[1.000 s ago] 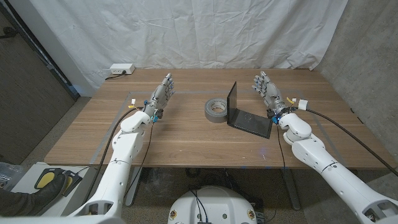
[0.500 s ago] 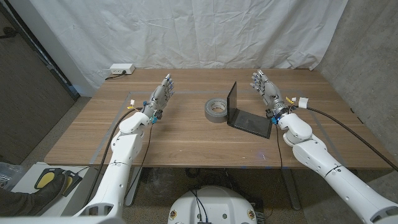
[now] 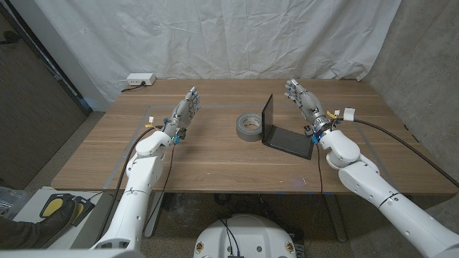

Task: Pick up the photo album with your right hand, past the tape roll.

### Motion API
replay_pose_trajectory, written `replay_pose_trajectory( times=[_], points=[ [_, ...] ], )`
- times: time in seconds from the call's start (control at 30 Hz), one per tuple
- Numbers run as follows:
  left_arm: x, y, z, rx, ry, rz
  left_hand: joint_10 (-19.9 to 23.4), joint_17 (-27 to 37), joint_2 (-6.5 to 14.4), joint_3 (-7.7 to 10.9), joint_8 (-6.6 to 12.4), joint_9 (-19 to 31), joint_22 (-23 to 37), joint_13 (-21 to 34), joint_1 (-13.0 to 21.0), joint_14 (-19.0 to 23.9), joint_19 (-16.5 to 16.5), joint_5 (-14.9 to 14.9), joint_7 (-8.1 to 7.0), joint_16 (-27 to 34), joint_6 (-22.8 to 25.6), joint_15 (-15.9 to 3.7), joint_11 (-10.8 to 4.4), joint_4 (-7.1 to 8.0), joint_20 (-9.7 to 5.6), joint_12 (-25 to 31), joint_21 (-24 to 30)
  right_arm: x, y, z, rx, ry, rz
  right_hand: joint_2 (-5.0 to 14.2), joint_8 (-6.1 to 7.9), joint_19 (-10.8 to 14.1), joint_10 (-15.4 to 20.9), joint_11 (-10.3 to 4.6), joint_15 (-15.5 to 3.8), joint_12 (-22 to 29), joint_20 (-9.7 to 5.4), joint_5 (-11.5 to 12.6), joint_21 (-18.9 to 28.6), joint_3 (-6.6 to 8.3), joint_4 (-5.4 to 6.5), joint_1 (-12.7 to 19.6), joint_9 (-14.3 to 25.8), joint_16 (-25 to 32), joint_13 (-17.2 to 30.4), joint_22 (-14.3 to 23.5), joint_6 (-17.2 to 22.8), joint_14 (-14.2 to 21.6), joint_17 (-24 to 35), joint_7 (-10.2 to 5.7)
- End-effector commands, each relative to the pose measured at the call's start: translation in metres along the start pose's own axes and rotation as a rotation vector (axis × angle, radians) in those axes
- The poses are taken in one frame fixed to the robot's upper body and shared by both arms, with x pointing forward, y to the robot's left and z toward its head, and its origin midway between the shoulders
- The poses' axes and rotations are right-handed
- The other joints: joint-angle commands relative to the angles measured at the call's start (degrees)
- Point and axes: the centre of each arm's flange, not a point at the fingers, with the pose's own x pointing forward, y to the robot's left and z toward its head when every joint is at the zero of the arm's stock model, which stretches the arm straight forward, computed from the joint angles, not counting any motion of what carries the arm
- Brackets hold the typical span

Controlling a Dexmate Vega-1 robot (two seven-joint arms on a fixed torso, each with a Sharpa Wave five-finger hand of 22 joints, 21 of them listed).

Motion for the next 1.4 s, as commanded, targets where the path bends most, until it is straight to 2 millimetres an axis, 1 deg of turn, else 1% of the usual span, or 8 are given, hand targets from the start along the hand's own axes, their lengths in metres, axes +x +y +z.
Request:
replay_pose_trajectory(
  times=[0.03,0.23,0.3,0.53,0.73,0.77,1.13,1.4],
  points=[
    [-0.002,-0.004,-0.002,-0.004,0.005,-0.002,0.25,0.2,0.13,0.14,0.29,0.32,0.18,0.27,0.64,-0.14,-0.04,0.19,0.01,-0.09,0.0,0.23,-0.07,-0.45,-4.77,0.15,-0.22,0.004,0.004,0.014,-0.058,-0.05,0.043,0.0,0.57,1.28,1.34,-0.29,-0.42,0.63,-0.47,-0.45,-0.13,0.36,-0.78,1.44,0.25,0.38,0.13,0.24,1.07,1.3,0.16,-0.25],
    [-0.004,-0.006,0.0,0.002,-0.005,-0.005,0.31,0.21,0.37,0.21,0.26,0.33,0.2,0.27,0.87,-0.19,-0.09,0.13,-0.02,-0.13,0.09,0.29,0.12,-0.5,-4.75,0.11,-0.33,0.011,0.001,0.02,-0.095,-0.071,0.072,0.36,0.68,2.62,2.31,-0.85,-0.96,0.82,-0.83,-0.79,-0.11,0.82,-1.56,2.79,0.28,0.48,0.13,0.27,1.99,2.48,0.16,-0.69],
    [-0.006,-0.006,0.0,0.006,-0.004,0.0,0.28,0.21,0.43,0.23,0.25,0.33,0.2,0.28,0.93,-0.16,-0.09,0.11,-0.04,-0.13,0.11,0.3,0.09,-0.52,-4.75,0.08,-0.35,0.014,0.0,0.022,-0.103,-0.081,0.077,0.4,0.73,3.07,2.47,-0.8,-1.16,0.83,-0.98,-0.83,-0.05,0.93,-1.77,3.14,0.29,0.47,0.14,0.27,2.26,2.68,0.15,-0.97],
    [-0.007,-0.009,0.0,-0.011,-0.016,-0.005,0.37,0.22,0.65,0.27,0.2,0.34,0.22,0.28,1.15,-0.17,-0.12,0.03,-0.04,-0.15,0.16,0.25,0.02,-0.57,-4.7,0.06,-0.45,0.024,0.0,0.029,-0.129,-0.115,0.103,0.7,0.75,3.7,3.05,-1.16,-1.64,0.9,-1.27,-0.89,-0.21,1.43,-2.52,4.54,0.3,0.42,0.14,0.26,2.75,3.3,0.14,-1.33],
    [-0.009,-0.009,0.003,0.01,-0.015,-0.009,0.41,0.22,0.8,0.3,0.16,0.35,0.23,0.29,1.3,-0.14,-0.18,-0.04,-0.08,-0.16,0.18,0.22,0.03,-0.6,-4.71,0.02,-0.53,0.031,0.001,0.033,-0.146,-0.131,0.12,0.47,0.7,4.37,3.25,-1.31,-2.12,0.85,-1.73,-1.0,-0.26,1.5,-2.96,5.21,0.32,0.28,0.14,0.26,3.01,3.5,0.12,-1.75],
    [-0.009,-0.008,0.004,0.008,-0.017,-0.009,0.41,0.22,0.82,0.3,0.16,0.35,0.23,0.29,1.32,-0.16,-0.21,-0.05,-0.1,-0.17,0.2,0.22,0.04,-0.6,-4.72,0.02,-0.55,0.032,0.001,0.034,-0.152,-0.134,0.125,0.33,0.67,4.55,3.55,-1.87,-2.25,0.91,-1.76,-1.06,-0.34,1.49,-3.11,5.44,0.33,0.22,0.15,0.26,3.14,3.63,0.12,-1.79],
    [-0.015,-0.008,0.008,0.023,-0.017,-0.007,0.55,0.23,1.08,0.32,0.14,0.36,0.25,0.3,1.57,-0.08,-0.21,-0.19,-0.02,-0.16,0.4,0.28,0.16,-0.65,-4.71,-0.02,-0.66,0.034,0.005,0.043,-0.213,-0.155,0.15,0.13,0.6,5.81,4.37,-2.0,-3.01,1.03,-2.15,-1.16,-0.34,1.46,-3.24,5.76,0.37,0.4,0.15,0.26,3.59,4.85,0.22,-2.2],
    [-0.017,-0.01,0.011,0.03,-0.018,-0.007,0.74,0.24,1.28,0.32,0.15,0.37,0.26,0.3,1.76,0.04,-0.06,-0.32,0.18,-0.14,0.63,0.35,0.36,-0.68,-4.9,-0.02,-0.7,0.037,0.01,0.046,-0.232,-0.174,0.175,-0.07,0.55,7.43,5.06,-2.22,-3.43,1.1,-2.45,-1.18,-0.17,1.44,-3.37,6.08,0.39,0.52,0.16,0.25,3.99,5.93,0.25,-2.47]
  ],
)
